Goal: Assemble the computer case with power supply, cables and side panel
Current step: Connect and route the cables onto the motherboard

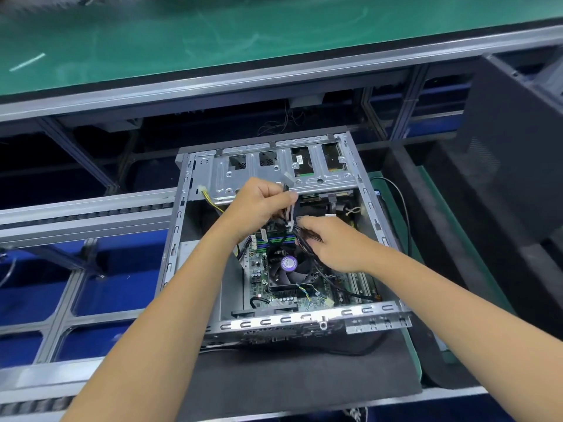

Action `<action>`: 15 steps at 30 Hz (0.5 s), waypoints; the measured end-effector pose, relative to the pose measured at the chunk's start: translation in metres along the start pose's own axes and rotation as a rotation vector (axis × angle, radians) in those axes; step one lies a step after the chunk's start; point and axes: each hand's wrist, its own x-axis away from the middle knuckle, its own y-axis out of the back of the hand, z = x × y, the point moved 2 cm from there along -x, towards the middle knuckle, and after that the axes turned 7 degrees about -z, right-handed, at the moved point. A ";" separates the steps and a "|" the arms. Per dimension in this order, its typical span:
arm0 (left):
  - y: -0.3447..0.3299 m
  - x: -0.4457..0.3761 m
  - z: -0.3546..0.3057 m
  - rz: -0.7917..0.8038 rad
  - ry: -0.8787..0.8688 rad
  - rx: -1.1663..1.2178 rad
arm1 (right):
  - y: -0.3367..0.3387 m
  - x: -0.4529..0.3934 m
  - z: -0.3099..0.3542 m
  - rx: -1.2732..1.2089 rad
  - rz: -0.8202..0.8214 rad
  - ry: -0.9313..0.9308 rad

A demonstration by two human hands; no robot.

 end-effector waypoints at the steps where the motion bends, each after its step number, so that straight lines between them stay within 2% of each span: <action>1: -0.002 0.000 -0.001 0.013 -0.015 -0.054 | 0.001 0.001 0.000 -0.022 -0.034 0.001; 3: -0.005 0.001 -0.003 0.033 -0.041 -0.135 | 0.006 0.003 0.001 -0.095 -0.088 0.008; 5: -0.008 0.001 -0.005 0.057 -0.071 -0.185 | 0.012 0.003 0.004 -0.287 -0.176 0.019; 7: -0.014 0.001 -0.006 0.109 -0.099 -0.232 | 0.020 0.002 0.006 -0.556 -0.328 -0.015; 9: -0.025 0.002 -0.007 0.147 -0.136 -0.292 | 0.026 0.002 0.003 -0.662 -0.485 -0.065; 12: -0.044 0.001 -0.005 0.148 -0.182 -0.341 | 0.029 0.006 -0.002 -0.504 -0.630 -0.097; 15: -0.061 -0.004 0.001 0.171 -0.160 -0.303 | 0.035 0.009 -0.005 -0.218 -0.673 -0.110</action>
